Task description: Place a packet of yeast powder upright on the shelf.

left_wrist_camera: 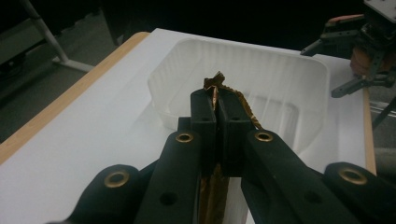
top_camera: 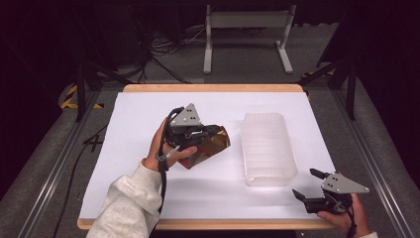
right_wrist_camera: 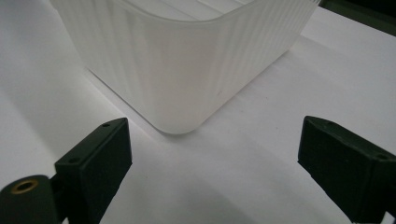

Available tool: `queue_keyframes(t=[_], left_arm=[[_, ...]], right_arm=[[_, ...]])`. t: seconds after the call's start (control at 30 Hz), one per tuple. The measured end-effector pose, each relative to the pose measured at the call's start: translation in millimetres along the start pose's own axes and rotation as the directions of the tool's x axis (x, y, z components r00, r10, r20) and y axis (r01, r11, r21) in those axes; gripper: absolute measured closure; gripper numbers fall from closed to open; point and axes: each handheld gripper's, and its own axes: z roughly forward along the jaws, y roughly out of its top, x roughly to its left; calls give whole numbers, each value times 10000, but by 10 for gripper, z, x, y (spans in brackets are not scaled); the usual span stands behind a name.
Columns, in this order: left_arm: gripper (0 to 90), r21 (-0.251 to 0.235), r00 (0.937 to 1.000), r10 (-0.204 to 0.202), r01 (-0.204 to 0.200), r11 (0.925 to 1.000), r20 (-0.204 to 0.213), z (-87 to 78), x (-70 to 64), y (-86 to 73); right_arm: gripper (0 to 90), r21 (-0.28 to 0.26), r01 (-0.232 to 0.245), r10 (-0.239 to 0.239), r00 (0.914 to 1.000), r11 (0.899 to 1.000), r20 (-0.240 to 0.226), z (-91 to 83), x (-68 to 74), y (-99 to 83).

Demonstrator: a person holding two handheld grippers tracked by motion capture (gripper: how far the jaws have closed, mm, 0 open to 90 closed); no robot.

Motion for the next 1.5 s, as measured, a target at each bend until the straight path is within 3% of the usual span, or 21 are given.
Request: queue_keyframes(t=[0.17, 0.2, 0.27, 0.53, 0.7, 0.83, 0.9, 0.97, 1.07, 1.2, 1.5], left_arm=[[868, -371, 9998, -36, 29, 9993, -173, 58, -14, 64], [868, -439, 10000, -72, 74, 9990, 36, 77, -14, 79], [869, -483, 9999, -35, 29, 9988, -113, 121, -34, 117], [869, -560, 9997, 43, -30, 9984, 233, 284, -64, 242], [870, -950, 9995, -4, 33, 9955, 304, 379, -89, 328], [871, -1271, 9991, -97, 148, 9918, 405, 445, -104, 381], [871, -1521, 9997, -188, 211, 9881, 168, 482, -117, 411], [872, -1805, 9983, -454, 513, 9822, 363, 523, -114, 440], [873, -1973, 9977, -584, 642, 9782, 352, 577, -110, 484], [874, -2341, 9954, -920, 953, 9675, 252, 720, -150, 573], [874, -2460, 9939, -1081, 1107, 9629, 241, 967, -279, 712]], right_arm=[[104, 15, -24, 24, 10000, 10000, -23, 6, 0, -5], [104, 15, -24, 24, 10000, 10000, -14, 5, 0, -5], [104, 23, -38, 39, 10000, 10000, -51, 5, -4, -6], [104, -12, -83, 83, 10000, 10000, -51, -1, -12, -9], [104, -20, -107, 107, 9999, 9999, -43, -5, -15, -10], [104, -73, -94, 94, 10000, 9999, -24, -10, -14, -11], [104, -110, -158, 158, 9999, 9998, 1, -14, -18, -10], [104, -126, -174, 174, 9998, 9998, 6, -14, -20, -10], [104, -95, -149, 149, 9999, 9998, -16, -9, -17, -10], [104, -52, -148, 148, 9999, 9999, -73, -3, -16, -14], [104, -96, -128, 128, 9999, 9999, -52, -9, -23, -19]])
